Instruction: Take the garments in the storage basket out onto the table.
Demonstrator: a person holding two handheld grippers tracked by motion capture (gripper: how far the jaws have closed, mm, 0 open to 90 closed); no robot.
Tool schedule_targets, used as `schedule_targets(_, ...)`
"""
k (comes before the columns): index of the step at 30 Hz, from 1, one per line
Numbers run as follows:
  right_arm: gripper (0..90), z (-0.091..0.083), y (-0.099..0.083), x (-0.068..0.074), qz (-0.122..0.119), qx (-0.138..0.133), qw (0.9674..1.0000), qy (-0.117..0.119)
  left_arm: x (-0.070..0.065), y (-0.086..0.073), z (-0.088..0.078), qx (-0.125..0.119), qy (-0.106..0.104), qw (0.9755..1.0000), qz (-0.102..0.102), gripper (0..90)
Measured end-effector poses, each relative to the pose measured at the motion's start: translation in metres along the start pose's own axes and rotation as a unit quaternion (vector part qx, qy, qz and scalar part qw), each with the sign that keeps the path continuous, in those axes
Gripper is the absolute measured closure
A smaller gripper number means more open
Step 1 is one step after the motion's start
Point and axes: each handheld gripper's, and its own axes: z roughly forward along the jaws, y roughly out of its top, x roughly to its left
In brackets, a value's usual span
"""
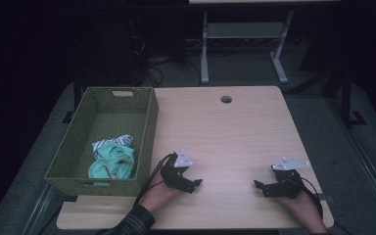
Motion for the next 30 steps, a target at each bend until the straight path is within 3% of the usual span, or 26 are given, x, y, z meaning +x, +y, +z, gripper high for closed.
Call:
schedule_targets(10, 9.9, -0.0002, -0.0001, 0.0002, 0.001, 0.001, 1.0000, 0.000, -0.0001, 0.0041, -0.0004, 0.018, -0.001, 0.9998, 0.002, 12.6)
schedule_targets(30, 9.2, 0.0000, -0.0001, 0.0005, 0.001, 0.002, 1.0000, 0.002, 0.0038, 0.0043, -0.0031, 0.027, 0.000, 0.9996, 0.000, 13.2)
